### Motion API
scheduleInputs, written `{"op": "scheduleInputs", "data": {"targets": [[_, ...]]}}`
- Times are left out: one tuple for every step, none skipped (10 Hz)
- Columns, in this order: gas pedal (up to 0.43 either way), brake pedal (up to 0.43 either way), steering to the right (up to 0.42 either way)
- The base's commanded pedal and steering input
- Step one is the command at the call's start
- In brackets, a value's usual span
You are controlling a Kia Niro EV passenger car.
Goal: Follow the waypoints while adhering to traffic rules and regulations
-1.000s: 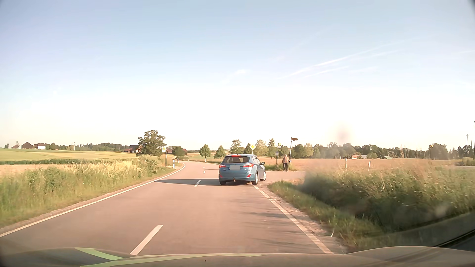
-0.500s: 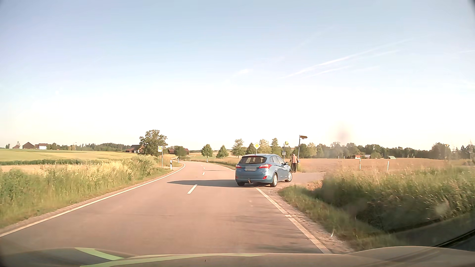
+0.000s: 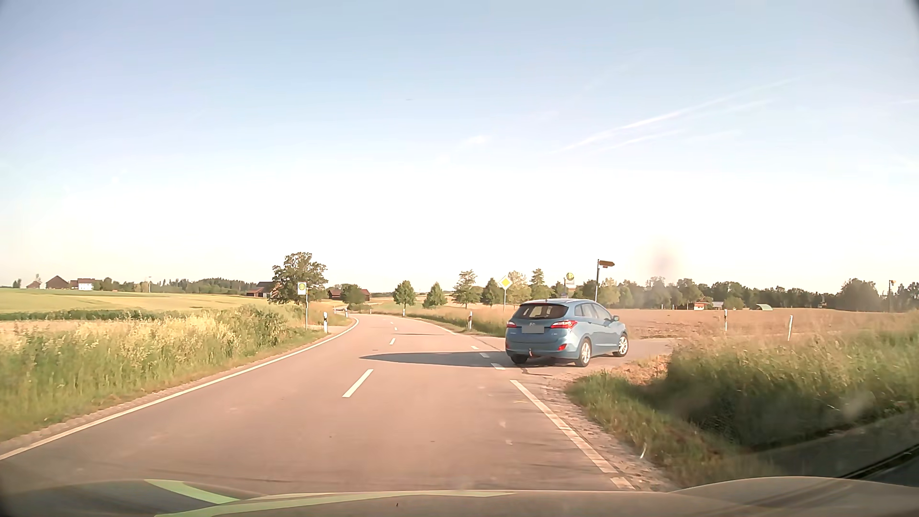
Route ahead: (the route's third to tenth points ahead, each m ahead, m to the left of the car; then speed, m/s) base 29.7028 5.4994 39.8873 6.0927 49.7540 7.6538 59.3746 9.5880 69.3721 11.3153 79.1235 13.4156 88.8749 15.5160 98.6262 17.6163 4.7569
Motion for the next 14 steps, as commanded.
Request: {"op": "scheduleInputs", "data": {"targets": [[0.0, 0.0, -0.015], [0.0, 0.0, -0.014], [0.0, 0.0, -0.013], [0.0, 0.0, -0.013], [0.0, 0.0, -0.013], [0.118, 0.0, -0.013], [0.22, 0.0, -0.013], [0.228, 0.0, -0.014], [0.228, 0.0, -0.015], [0.228, 0.0, -0.015], [0.228, 0.0, -0.018], [0.228, 0.0, -0.02], [0.228, 0.0, -0.021], [0.228, 0.0, -0.021]]}}
